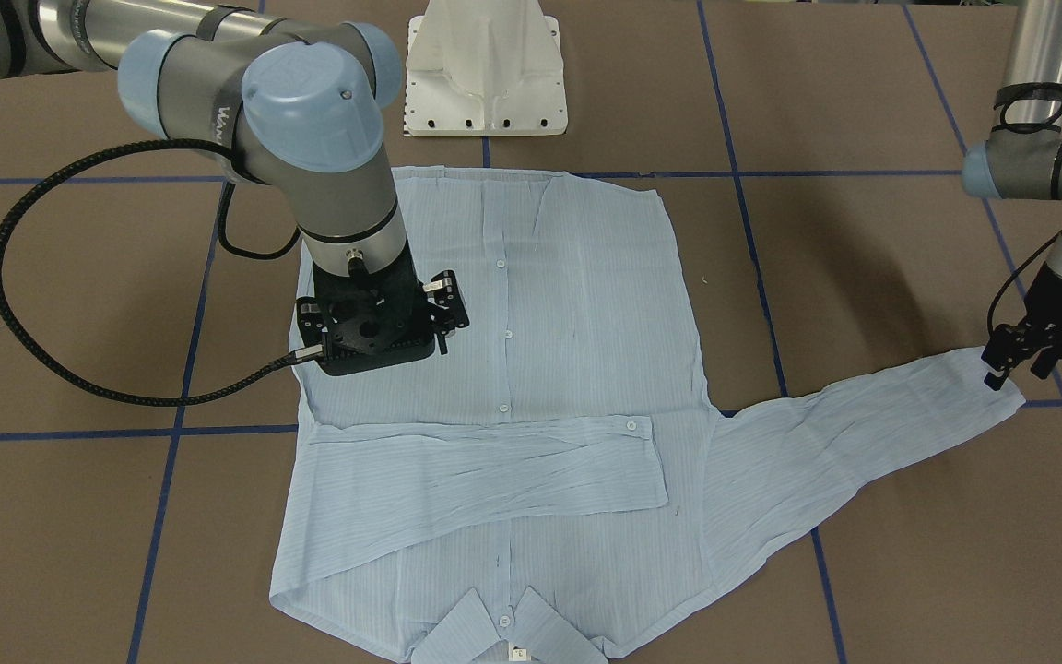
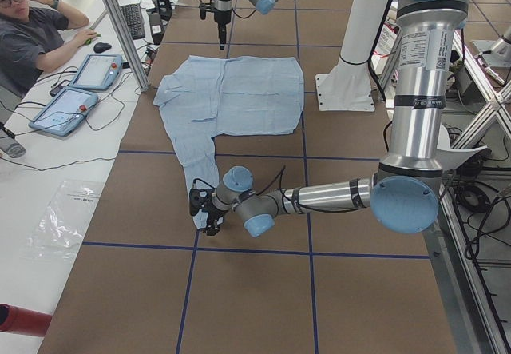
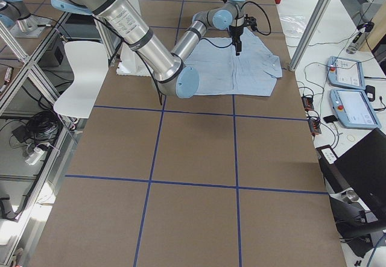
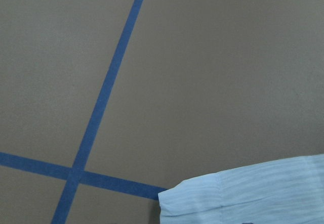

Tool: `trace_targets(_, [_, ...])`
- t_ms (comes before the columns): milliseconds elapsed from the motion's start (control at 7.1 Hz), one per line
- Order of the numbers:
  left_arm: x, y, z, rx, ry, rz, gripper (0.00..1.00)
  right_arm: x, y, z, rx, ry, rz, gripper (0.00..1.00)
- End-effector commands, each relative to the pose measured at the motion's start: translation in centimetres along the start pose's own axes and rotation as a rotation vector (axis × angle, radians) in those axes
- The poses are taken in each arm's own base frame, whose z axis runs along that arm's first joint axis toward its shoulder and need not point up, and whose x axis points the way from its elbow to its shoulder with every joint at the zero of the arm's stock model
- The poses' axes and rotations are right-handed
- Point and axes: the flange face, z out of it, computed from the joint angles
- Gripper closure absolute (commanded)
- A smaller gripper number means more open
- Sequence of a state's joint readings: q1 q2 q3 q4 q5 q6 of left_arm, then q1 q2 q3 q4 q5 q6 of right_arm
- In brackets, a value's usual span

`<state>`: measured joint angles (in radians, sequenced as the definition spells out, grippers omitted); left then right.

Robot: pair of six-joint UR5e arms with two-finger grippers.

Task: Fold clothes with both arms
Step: 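Lay the sleeve across the chest and release with the right gripper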

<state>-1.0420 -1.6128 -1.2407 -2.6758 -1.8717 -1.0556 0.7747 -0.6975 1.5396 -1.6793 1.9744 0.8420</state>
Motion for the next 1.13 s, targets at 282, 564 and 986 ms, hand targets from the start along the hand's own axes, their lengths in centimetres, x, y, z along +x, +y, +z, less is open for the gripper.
trace_targets(282, [0.40, 0.35, 0.77, -0.014, 0.000, 0.010, 0.39, 0.04, 0.05, -0.01, 0.002, -0.002, 0.001, 0.00])
trace_targets(564, [0.41, 0.27, 0.66, -0.017, 0.005, 0.070, 0.40, -0.05, 0.11, -0.22, 0.003, -0.006, -0.003, 0.00])
trace_targets(986, [0.00, 0.49, 0.64, -0.019, 0.000, 0.076, 0.40, -0.05, 0.11, -0.22, 0.003, -0.006, -0.001, 0.00])
